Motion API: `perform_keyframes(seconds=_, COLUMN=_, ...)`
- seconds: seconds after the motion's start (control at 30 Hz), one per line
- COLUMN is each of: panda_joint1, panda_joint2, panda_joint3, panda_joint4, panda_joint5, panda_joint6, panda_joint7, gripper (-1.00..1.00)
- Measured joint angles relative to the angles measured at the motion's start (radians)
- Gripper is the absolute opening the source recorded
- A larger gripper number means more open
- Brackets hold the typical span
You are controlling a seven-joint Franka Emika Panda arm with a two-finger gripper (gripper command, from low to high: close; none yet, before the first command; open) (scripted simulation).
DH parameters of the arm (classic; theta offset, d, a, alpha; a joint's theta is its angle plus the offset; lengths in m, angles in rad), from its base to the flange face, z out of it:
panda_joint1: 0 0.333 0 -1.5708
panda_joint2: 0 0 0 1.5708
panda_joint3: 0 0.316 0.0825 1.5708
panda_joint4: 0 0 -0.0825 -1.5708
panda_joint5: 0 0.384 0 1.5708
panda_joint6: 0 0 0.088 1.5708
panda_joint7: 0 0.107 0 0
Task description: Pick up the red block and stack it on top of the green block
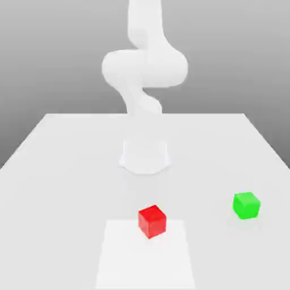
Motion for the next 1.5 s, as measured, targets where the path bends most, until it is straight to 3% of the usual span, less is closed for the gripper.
perform_keyframes(seconds=0.57, panda_joint1=0.121, panda_joint2=0.591, panda_joint3=-0.089, panda_joint4=-0.527, panda_joint5=-0.023, panda_joint6=0.452, panda_joint7=-0.398, gripper=0.00)
perform_keyframes(seconds=0.77, panda_joint1=0.101, panda_joint2=0.868, panda_joint3=-0.041, panda_joint4=-0.532, panda_joint5=0.062, panda_joint6=0.677, panda_joint7=-0.492, gripper=0.00)
perform_keyframes(seconds=0.8, panda_joint1=0.089, panda_joint2=0.904, panda_joint3=-0.027, panda_joint4=-0.527, panda_joint5=0.070, panda_joint6=0.708, panda_joint7=-0.498, gripper=-1.00)
perform_keyframes(seconds=1.03, panda_joint1=0.079, panda_joint2=0.912, panda_joint3=-0.018, panda_joint4=-0.526, panda_joint5=0.070, panda_joint6=0.714, panda_joint7=-0.498, gripper=-1.00)
perform_keyframes(seconds=1.3, panda_joint1=0.088, panda_joint2=0.656, panda_joint3=-0.036, panda_joint4=-0.561, panda_joint5=-0.002, panda_joint6=0.493, panda_joint7=-0.437, gripper=-1.00)
perform_keyframes(seconds=1.5, panda_joint1=0.197, panda_joint2=0.620, panda_joint3=0.098, panda_joint4=-0.525, panda_joint5=0.037, panda_joint6=0.423, panda_joint7=-0.222, gripper=-1.00)
